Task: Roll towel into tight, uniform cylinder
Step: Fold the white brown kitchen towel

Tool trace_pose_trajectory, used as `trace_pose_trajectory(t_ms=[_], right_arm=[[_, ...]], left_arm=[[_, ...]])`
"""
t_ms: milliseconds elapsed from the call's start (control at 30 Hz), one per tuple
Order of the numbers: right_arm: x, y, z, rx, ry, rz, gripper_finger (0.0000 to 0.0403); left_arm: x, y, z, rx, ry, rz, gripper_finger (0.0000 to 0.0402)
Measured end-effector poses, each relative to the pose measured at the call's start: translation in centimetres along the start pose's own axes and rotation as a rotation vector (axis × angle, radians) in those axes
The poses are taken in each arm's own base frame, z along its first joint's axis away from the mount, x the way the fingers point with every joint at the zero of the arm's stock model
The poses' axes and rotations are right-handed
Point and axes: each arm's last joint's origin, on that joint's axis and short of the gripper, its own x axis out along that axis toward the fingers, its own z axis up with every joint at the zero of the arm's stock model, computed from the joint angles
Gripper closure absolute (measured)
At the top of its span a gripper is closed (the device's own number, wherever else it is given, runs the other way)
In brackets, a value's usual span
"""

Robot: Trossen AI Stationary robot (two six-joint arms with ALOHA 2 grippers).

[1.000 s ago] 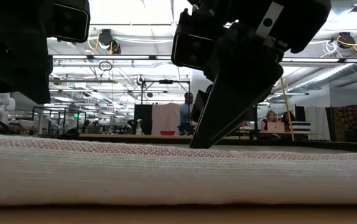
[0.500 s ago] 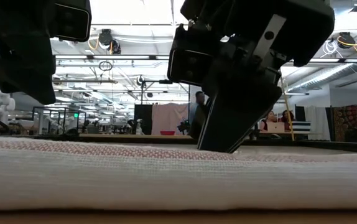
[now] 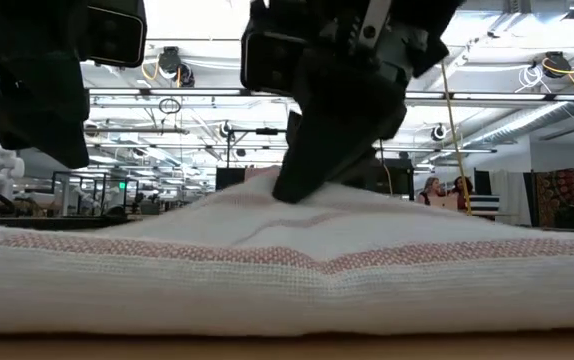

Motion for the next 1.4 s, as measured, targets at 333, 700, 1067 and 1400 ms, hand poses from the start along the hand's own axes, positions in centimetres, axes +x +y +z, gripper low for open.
trace_pose_trajectory(t_ms=[333,700,1067,1400], right_arm=[[-1.2,0.7,1.1,-0.018,0.098,-0.073,0.0401],[-1.7,-0.3,1.6,-0.013,0.082,-0.117,0.0402],[-1.8,-0.5,1.6,-0.010,0.074,-0.150,0.0399],[-1.9,-0.8,1.7,-0.015,0.063,-0.172,0.0398]], left_arm=[[0.2,0.0,0.2,0.175,-0.046,0.013,0.0203],[3.7,0.4,-0.8,0.205,0.020,0.016,0.0203],[4.0,1.2,-1.2,0.359,0.055,0.084,0.0230],[4.0,1.4,-1.2,0.358,0.091,0.073,0.0393]])
